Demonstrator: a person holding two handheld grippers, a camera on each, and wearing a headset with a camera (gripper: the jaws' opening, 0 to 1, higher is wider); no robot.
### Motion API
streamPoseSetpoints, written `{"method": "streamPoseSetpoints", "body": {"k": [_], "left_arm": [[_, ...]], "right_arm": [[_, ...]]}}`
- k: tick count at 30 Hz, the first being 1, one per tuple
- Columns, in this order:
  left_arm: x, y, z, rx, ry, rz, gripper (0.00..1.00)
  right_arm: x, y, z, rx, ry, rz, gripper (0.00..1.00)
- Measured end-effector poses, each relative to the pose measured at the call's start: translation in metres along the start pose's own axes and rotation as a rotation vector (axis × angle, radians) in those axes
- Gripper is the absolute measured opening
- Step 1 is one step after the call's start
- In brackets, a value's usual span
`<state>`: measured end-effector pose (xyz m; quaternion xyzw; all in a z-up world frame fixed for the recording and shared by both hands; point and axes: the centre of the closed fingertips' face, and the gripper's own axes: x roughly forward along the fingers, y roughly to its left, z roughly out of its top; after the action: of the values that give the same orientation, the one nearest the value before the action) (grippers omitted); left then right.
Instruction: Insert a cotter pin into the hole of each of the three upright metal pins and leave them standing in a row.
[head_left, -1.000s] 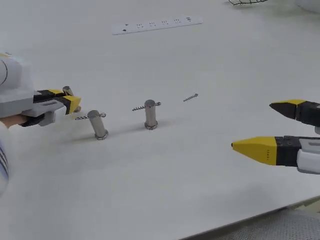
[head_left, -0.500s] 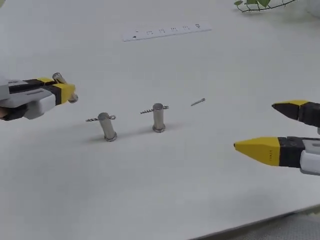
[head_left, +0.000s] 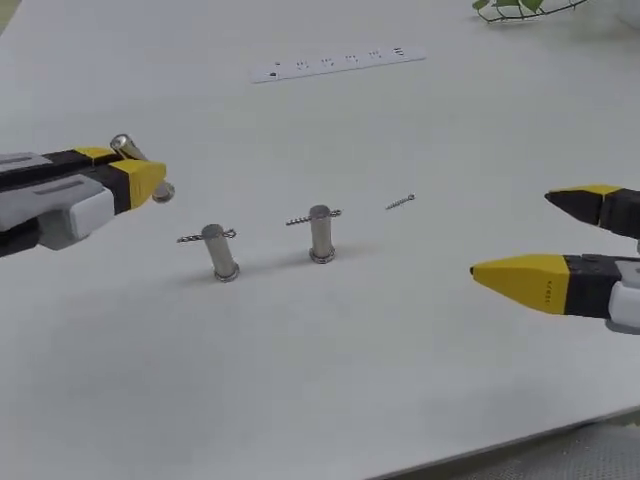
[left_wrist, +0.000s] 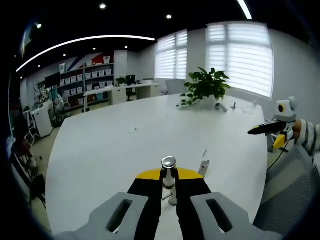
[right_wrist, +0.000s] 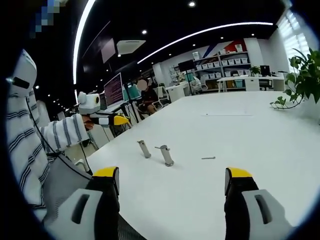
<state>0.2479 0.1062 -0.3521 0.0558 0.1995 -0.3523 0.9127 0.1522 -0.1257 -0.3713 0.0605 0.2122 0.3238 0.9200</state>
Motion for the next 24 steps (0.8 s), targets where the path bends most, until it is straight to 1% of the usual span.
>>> {"method": "streamPoseSetpoints", "body": {"k": [1, 3, 4, 7, 10, 13, 14, 16, 18, 21, 24], "left_arm": [[0.000, -0.005, -0.002, 0.000, 0.003, -0.004, 0.05], [0.000, -0.017, -0.006, 0.031, 0.017, -0.026, 0.05], [0.000, -0.025, -0.009, 0.035, 0.022, -0.035, 0.05], [0.001, -0.044, -0.015, 0.017, 0.026, -0.067, 0.05], [0.003, -0.058, -0.020, 0.013, 0.032, -0.091, 0.05], [0.012, -0.063, -0.028, 0.014, 0.040, -0.101, 0.05], [0.015, -0.068, -0.032, 0.025, 0.051, -0.106, 0.05], [0.022, -0.072, -0.038, 0.042, 0.062, -0.105, 0.05], [0.027, -0.076, -0.044, 0.043, 0.074, -0.099, 0.05], [0.033, -0.079, -0.052, 0.030, 0.097, -0.086, 0.05], [0.036, -0.080, -0.057, 0.038, 0.110, -0.078, 0.05]], "right_arm": [[0.000, 0.000, 0.000, 0.000, 0.000, 0.001, 0.85], [0.001, 0.001, 0.000, 0.001, -0.001, 0.003, 0.85], [0.001, 0.002, -0.001, 0.001, 0.000, 0.003, 0.85], [0.001, 0.002, -0.001, 0.000, 0.000, 0.005, 0.85], [0.002, 0.004, -0.002, -0.003, 0.001, 0.009, 0.85], [0.002, 0.005, -0.002, -0.004, 0.001, 0.012, 0.85], [0.003, 0.005, -0.002, -0.004, 0.001, 0.013, 0.85], [0.003, 0.005, -0.002, -0.007, 0.004, 0.013, 0.85], [0.004, 0.005, -0.002, -0.008, 0.006, 0.011, 0.85], [0.004, 0.006, 0.000, -0.007, 0.001, 0.012, 0.85], [0.004, 0.006, -0.001, -0.009, 0.004, 0.010, 0.85]]}}
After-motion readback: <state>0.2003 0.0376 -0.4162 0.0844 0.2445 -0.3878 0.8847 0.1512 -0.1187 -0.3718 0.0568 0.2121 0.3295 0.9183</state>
